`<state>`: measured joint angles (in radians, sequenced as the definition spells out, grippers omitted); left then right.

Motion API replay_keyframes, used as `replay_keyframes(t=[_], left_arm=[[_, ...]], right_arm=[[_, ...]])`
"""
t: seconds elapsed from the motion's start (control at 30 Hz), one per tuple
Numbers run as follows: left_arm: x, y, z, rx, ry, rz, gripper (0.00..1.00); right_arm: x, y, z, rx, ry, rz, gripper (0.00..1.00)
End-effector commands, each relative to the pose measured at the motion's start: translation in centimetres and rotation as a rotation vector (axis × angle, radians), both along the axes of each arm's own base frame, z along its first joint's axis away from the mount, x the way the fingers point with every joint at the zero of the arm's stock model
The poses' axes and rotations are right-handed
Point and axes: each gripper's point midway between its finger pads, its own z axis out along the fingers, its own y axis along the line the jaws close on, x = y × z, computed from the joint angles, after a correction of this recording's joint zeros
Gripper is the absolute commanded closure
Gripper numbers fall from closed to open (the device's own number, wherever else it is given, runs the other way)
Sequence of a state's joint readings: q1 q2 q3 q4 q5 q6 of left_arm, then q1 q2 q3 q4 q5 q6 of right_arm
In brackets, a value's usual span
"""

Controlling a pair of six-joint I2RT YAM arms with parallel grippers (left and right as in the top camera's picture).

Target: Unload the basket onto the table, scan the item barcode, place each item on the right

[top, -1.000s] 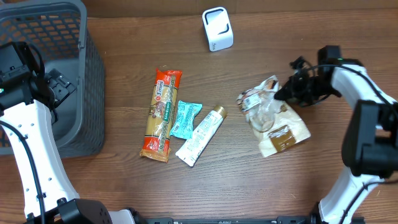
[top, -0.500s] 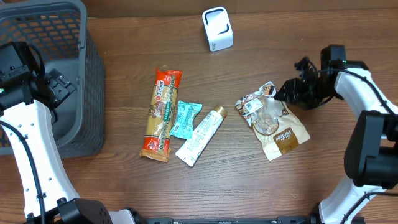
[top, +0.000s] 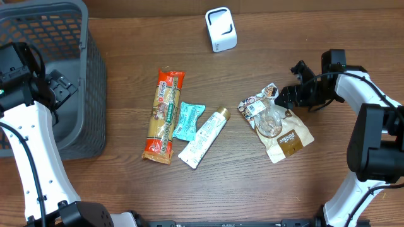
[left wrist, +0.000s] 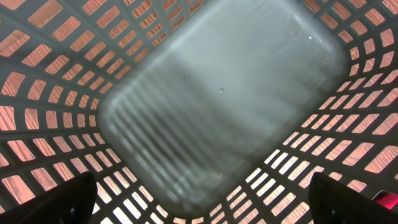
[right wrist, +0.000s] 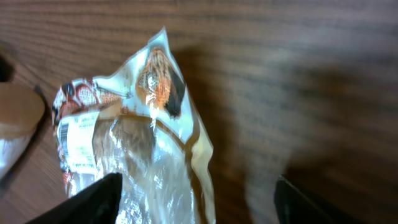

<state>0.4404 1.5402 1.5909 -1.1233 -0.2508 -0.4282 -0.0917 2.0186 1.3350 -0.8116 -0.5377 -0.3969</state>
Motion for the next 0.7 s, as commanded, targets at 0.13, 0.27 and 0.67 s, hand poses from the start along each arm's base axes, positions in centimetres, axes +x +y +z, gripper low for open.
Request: replay_keyframes(t=[0.13,0.27,0.67], left_arm=[[0.0,-0.2,-0.3,-0.017,-0.001,0.009,0.01],[0.0,-0.2,-0.3,-0.017,-0.001,0.009,0.00],[0.0,-0.2,-0.3,-0.017,-0.001,0.009,0.00]], right_arm=[[-1.7,1.6,-0.4,0.107,0.000,0.139,0.20],[-3.6,2.7,-1.6,0.191,0.098,0.155,0.22],[-8.8,8.5,-6.5,0.317,0.406,0.173,0.87]])
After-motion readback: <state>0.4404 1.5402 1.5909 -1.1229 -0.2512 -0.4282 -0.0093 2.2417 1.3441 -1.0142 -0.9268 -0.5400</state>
